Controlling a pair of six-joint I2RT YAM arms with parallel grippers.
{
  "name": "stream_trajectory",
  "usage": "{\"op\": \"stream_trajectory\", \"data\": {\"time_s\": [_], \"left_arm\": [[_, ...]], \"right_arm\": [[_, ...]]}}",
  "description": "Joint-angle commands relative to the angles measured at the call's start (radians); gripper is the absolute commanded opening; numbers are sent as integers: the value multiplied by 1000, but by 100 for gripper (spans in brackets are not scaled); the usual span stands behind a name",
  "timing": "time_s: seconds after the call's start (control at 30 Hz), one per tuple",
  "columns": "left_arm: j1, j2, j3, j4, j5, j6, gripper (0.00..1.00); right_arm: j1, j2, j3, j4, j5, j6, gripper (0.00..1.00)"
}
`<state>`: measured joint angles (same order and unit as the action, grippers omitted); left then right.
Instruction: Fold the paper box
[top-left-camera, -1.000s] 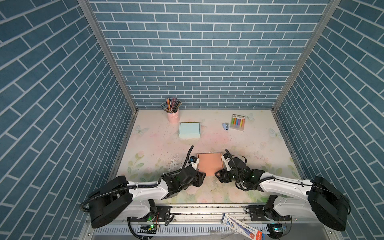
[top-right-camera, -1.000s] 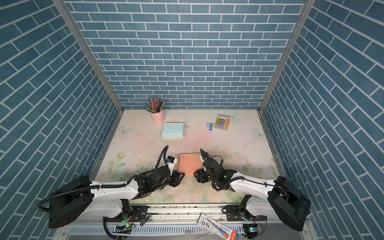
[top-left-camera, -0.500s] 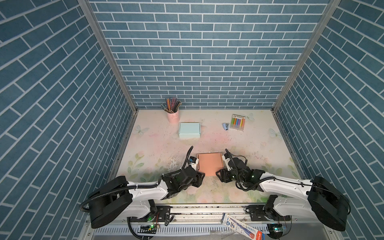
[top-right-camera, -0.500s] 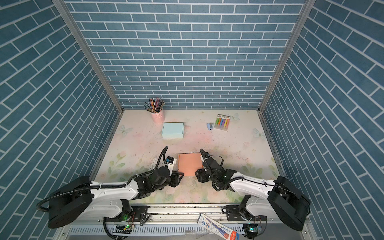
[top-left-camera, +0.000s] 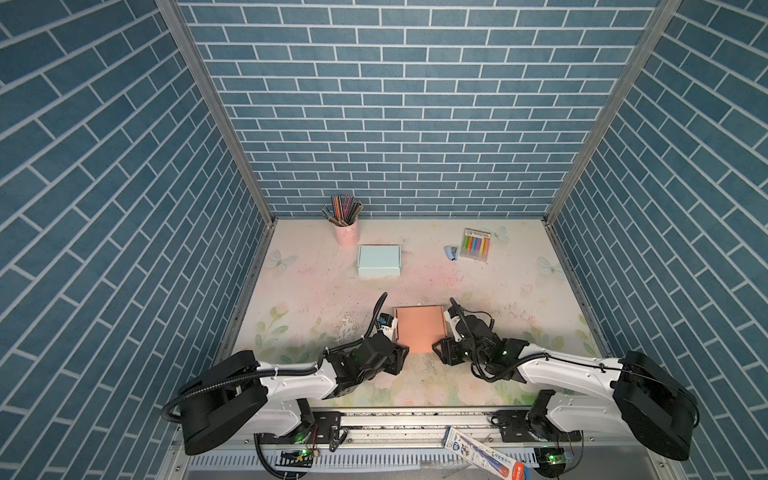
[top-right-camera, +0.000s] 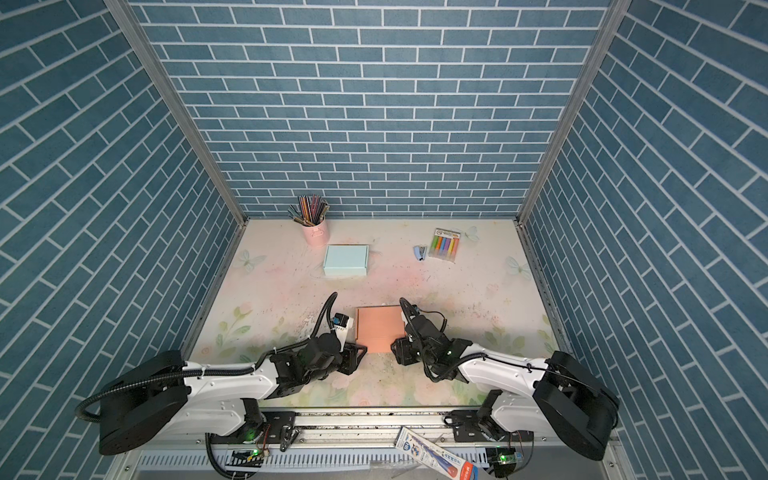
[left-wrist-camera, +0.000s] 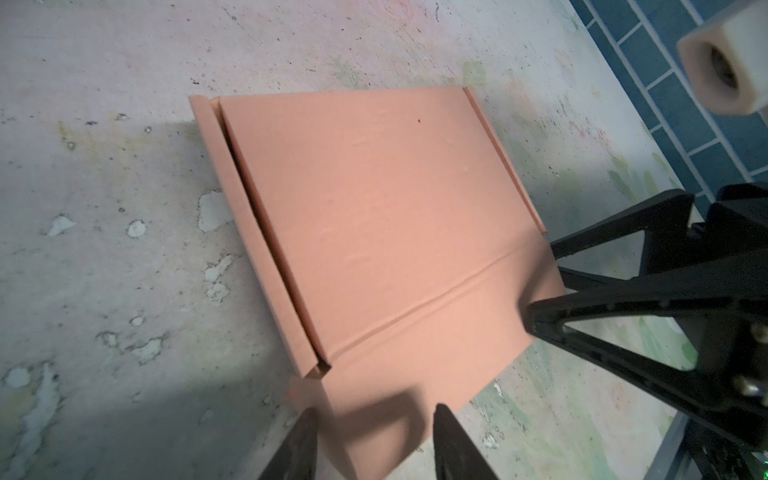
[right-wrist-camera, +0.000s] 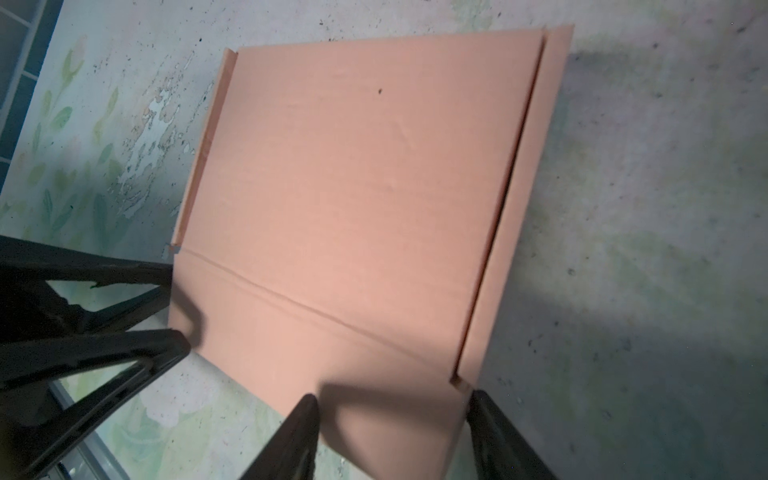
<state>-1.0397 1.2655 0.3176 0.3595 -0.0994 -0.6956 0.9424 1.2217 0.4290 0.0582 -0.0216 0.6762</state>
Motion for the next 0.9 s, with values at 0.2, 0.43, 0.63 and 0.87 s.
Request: {"op": "stream_trajectory", "data": {"time_s": [0.2, 0.43, 0.63, 0.87], "left_arm": [[-13, -10, 22, 4, -3, 3, 46], [-14, -2, 24, 3, -11, 1, 46], [-11, -5, 24, -15, -38, -2, 46], [-8, 2, 21, -8, -44, 7, 43]], "right_arm": [[17, -25, 34, -3, 10, 6, 58], [23, -10, 36, -1, 15, 6, 58], [22, 5, 33, -6, 36, 2, 58], [23, 25, 34, 1, 40, -3, 58]]}}
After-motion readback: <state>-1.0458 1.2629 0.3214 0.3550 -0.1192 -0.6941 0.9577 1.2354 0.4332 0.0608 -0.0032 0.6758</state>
